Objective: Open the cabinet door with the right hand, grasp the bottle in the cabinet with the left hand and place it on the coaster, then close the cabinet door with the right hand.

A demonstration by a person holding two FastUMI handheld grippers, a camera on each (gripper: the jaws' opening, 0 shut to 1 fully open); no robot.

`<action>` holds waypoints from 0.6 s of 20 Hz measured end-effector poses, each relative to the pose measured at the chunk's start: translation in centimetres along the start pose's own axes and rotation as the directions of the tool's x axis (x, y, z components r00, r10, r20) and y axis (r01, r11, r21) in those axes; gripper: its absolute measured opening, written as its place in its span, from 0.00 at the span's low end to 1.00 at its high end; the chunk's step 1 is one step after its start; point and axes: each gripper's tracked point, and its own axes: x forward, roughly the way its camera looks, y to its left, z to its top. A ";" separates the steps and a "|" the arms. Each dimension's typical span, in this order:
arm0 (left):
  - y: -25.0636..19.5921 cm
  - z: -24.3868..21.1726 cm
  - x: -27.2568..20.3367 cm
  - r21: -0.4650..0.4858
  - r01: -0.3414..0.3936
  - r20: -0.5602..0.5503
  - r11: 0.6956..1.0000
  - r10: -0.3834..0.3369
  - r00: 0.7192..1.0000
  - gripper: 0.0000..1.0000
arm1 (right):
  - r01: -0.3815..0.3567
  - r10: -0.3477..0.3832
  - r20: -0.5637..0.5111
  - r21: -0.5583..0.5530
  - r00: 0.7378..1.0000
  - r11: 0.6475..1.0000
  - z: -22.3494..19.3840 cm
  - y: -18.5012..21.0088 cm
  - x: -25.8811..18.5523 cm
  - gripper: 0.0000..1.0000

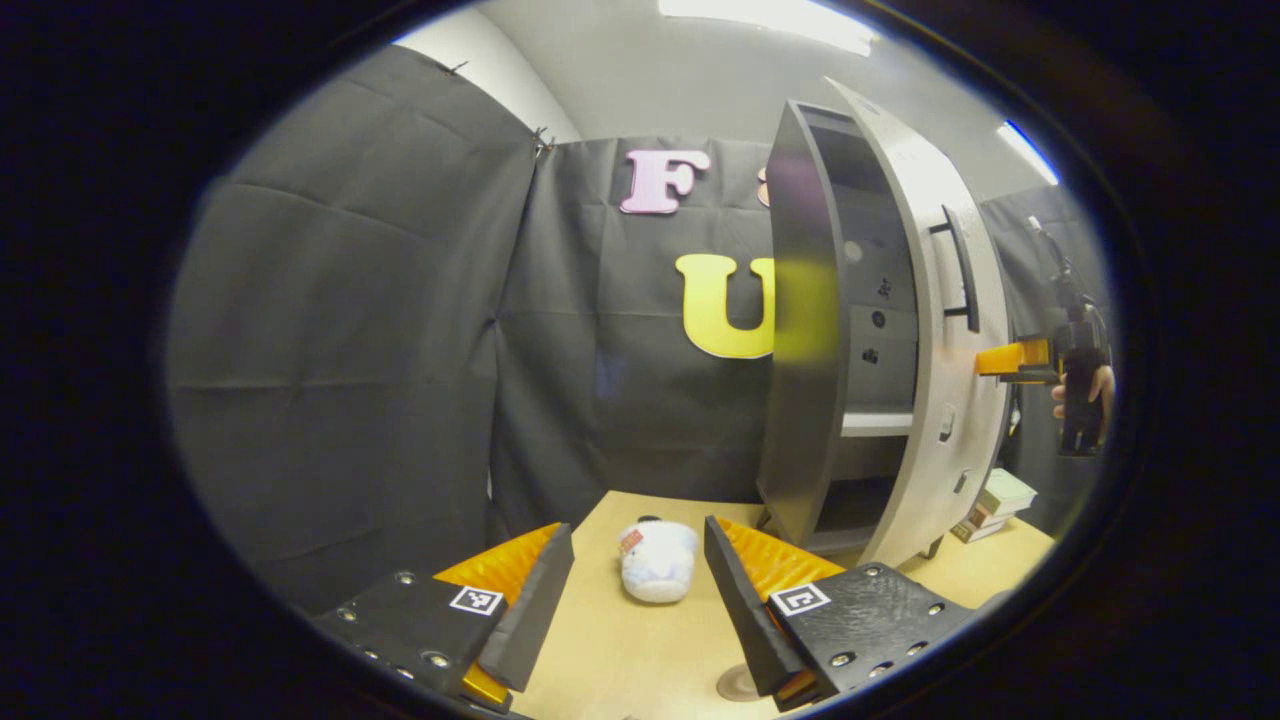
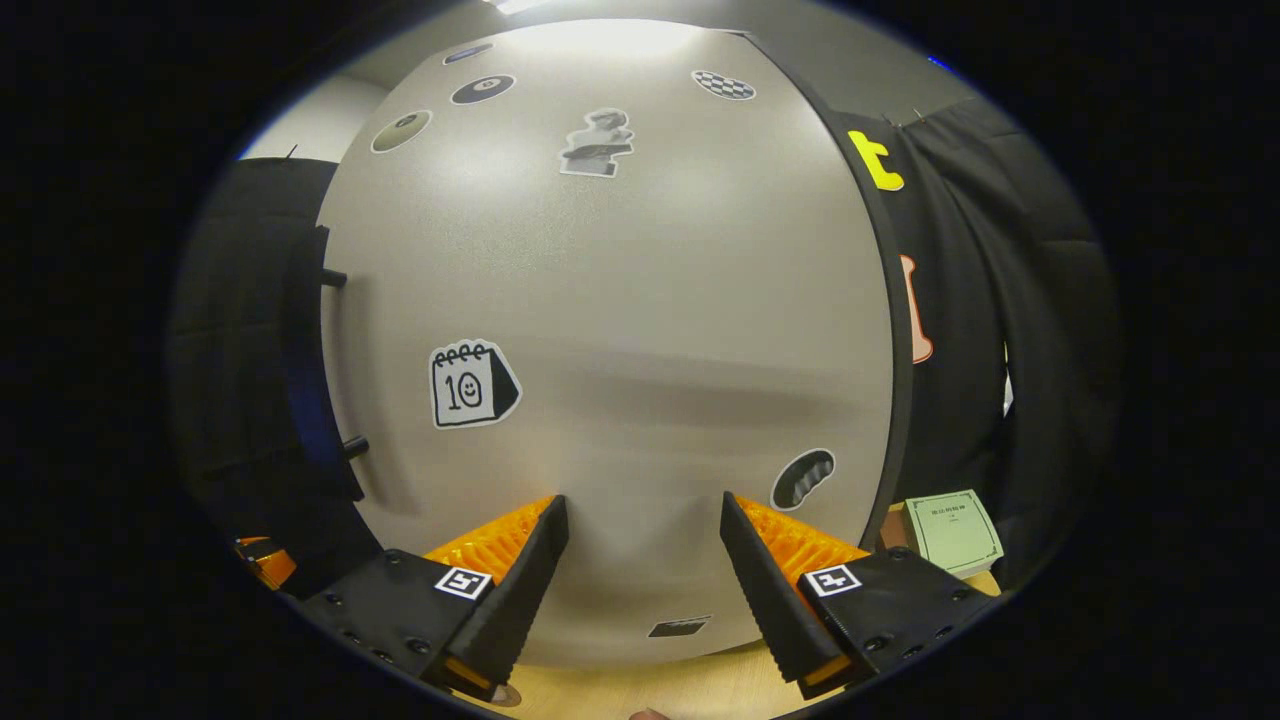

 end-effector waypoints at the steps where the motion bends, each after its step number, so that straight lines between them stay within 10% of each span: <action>1: 0.1 -0.1 0.0 0.002 -0.003 -0.001 1.000 0.003 1.000 0.81 | 0.003 -0.003 0.000 0.000 1.000 1.000 0.1 0.2 0.5 0.98; 12: -0.1 1.1 -0.8 0.021 -0.021 0.011 1.000 0.020 1.000 0.83 | 0.041 -0.041 0.036 -0.018 0.999 0.999 0.7 1.3 3.4 0.98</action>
